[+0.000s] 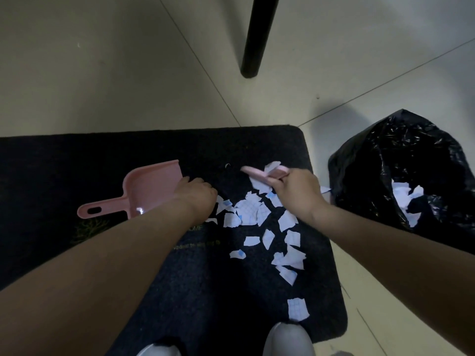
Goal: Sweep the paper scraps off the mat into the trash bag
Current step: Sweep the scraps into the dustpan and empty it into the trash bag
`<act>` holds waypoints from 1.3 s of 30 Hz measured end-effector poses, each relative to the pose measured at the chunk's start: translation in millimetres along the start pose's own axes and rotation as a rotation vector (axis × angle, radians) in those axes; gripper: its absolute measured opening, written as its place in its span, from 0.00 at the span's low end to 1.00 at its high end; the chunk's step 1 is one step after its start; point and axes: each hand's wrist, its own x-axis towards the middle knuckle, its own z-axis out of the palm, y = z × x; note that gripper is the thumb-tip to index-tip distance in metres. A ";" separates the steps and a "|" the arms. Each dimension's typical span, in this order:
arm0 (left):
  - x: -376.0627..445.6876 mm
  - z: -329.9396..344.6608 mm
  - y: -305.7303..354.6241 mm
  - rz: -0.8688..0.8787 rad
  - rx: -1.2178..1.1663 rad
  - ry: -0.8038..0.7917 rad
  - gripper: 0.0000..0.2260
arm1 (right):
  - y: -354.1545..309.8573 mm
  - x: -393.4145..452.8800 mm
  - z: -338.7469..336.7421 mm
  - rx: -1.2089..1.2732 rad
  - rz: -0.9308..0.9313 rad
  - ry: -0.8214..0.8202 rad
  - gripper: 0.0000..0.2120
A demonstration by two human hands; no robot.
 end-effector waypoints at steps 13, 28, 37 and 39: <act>-10.4 3.3 10.2 0.017 0.085 -0.017 0.24 | 53.9 -24.5 -21.8 -0.091 0.381 0.257 0.19; -51.6 10.2 36.5 0.000 -0.056 -0.018 0.27 | 6.9 -95.7 -3.0 0.254 0.128 0.310 0.13; -79.3 13.7 57.4 0.050 -0.045 -0.073 0.21 | 59.8 -138.1 -6.5 0.166 0.349 0.482 0.25; -81.1 12.9 62.8 0.056 -0.016 -0.100 0.23 | 67.6 -140.9 -3.1 0.147 0.374 0.461 0.24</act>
